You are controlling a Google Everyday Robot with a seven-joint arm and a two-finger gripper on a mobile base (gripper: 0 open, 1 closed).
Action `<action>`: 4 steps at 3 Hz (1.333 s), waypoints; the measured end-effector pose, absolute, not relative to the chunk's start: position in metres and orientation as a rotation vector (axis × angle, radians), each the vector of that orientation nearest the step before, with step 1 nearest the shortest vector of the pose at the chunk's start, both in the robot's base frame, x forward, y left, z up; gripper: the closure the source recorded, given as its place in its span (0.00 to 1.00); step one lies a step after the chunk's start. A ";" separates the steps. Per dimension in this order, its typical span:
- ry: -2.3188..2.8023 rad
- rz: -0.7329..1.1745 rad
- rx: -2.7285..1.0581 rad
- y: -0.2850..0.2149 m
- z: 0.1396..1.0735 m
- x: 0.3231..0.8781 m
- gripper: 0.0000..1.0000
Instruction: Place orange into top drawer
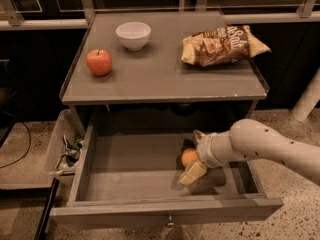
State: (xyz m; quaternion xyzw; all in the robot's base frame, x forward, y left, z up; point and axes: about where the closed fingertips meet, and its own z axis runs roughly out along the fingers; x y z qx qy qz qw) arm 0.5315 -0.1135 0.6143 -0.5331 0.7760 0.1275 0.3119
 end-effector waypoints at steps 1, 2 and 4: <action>2.020 0.312 -1.429 -0.125 0.630 0.530 0.00; 1.996 0.281 -1.435 -0.148 0.649 0.527 0.00; 1.957 0.155 -1.398 -0.236 0.741 0.505 0.00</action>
Offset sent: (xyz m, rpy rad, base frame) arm -0.0092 -0.0705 0.0607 -0.0355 -0.1001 0.0189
